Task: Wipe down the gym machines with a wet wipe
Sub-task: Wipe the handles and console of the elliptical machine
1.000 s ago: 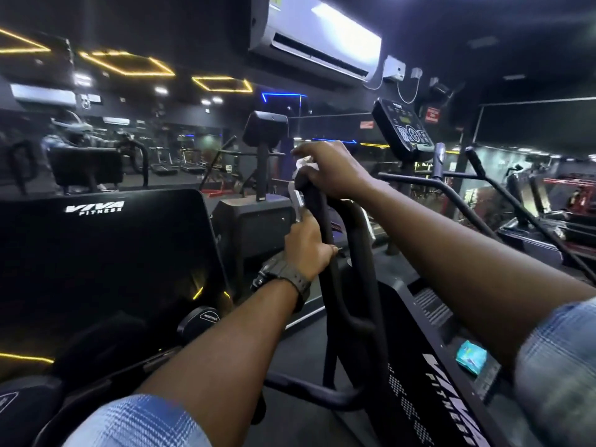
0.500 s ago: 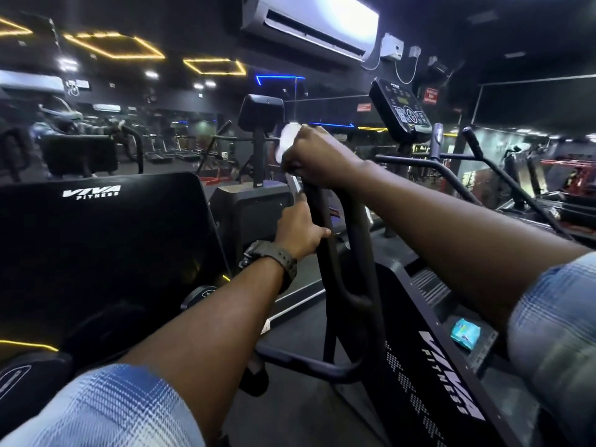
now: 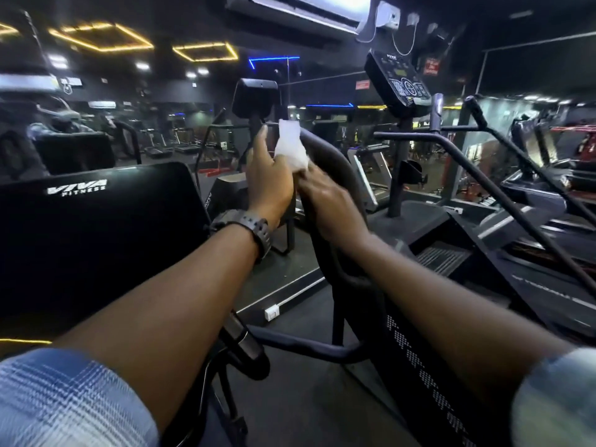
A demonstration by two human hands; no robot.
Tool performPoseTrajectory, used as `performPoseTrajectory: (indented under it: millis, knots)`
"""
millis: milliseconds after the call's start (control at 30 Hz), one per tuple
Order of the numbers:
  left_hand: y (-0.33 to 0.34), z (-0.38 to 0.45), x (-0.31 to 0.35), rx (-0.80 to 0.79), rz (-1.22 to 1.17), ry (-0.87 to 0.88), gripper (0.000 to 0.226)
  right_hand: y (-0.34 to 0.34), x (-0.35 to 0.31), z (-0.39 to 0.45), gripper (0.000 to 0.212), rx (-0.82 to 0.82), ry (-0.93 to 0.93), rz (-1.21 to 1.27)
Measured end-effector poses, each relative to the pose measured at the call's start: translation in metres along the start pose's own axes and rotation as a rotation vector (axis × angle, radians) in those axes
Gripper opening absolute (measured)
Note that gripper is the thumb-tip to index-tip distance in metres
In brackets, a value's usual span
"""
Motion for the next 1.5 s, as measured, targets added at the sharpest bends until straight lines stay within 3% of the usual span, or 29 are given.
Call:
performPoseTrajectory:
  millis: [100, 200, 300, 467, 567, 667, 767, 867, 967, 1067, 1200, 1367, 1433, 1500]
  knots:
    - [-0.002, -0.005, 0.02, 0.007, 0.156, 0.187, 0.049, 0.024, -0.01, -0.055, 0.039, -0.017, -0.015, -0.069]
    - [0.012, -0.009, 0.017, -0.113, 0.303, 0.346, 0.041, 0.038, -0.017, -0.093, 0.044, -0.037, -0.046, -0.086]
    - [0.024, -0.013, 0.004, -0.18, 0.451, 0.406, 0.032, 0.03, -0.01, -0.071, 0.049, -0.016, 0.016, -0.031]
    - [0.021, -0.013, 0.007, -0.099, 0.508, 0.451, 0.028, 0.015, -0.003, -0.029, 0.056, 0.055, 0.167, 0.102]
    - [0.027, -0.018, 0.002, -0.151, 0.642, 0.549, 0.036, 0.026, -0.005, -0.083, 0.047, 0.052, 0.215, 0.074]
    - [0.044, -0.038, 0.001, -0.178, 0.975, 0.833, 0.038, 0.035, -0.015, -0.148, 0.026, -0.016, 0.221, -0.002]
    - [0.069, -0.056, -0.01, -0.399, 1.096, 1.101, 0.036, 0.043, -0.012, -0.172, 0.006, -0.101, 0.217, -0.088]
    - [0.078, -0.049, -0.013, -0.508, 1.018, 1.092, 0.037, 0.041, -0.006, -0.149, 0.027, -0.093, 0.256, -0.062]
    - [0.08, -0.047, -0.012, -0.534, 1.015, 1.103, 0.037, 0.03, 0.007, -0.098, 0.055, 0.033, 0.352, 0.121]
    - [0.081, -0.047, -0.013, -0.586, 1.035, 1.098, 0.043, 0.042, 0.017, -0.092, 0.067, 0.045, 0.482, 0.341]
    - [0.081, -0.046, -0.016, -0.617, 1.1, 1.066, 0.059, 0.058, 0.014, -0.172, 0.062, -0.032, 0.541, 0.263]
    - [0.082, -0.049, -0.014, -0.622, 1.095, 1.069, 0.058, 0.044, 0.051, -0.202, 0.045, -0.17, 0.327, 0.075]
    - [0.082, -0.049, -0.012, -0.615, 1.094, 1.073, 0.058, 0.035, 0.056, -0.2, 0.042, -0.123, 0.294, 0.068]
    - [0.082, -0.049, -0.011, -0.614, 1.094, 1.067, 0.059, 0.028, 0.056, -0.202, 0.04, -0.006, 0.4, 0.136]
Point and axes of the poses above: each hand's wrist, its own z-axis towards the middle knuckle, its own y-axis out of the palm, x = y × z, the point moved 9 cm from there along z, towards the middle knuckle, and after that the axes turned 4 degrees about -x, right-handed, at the moved point
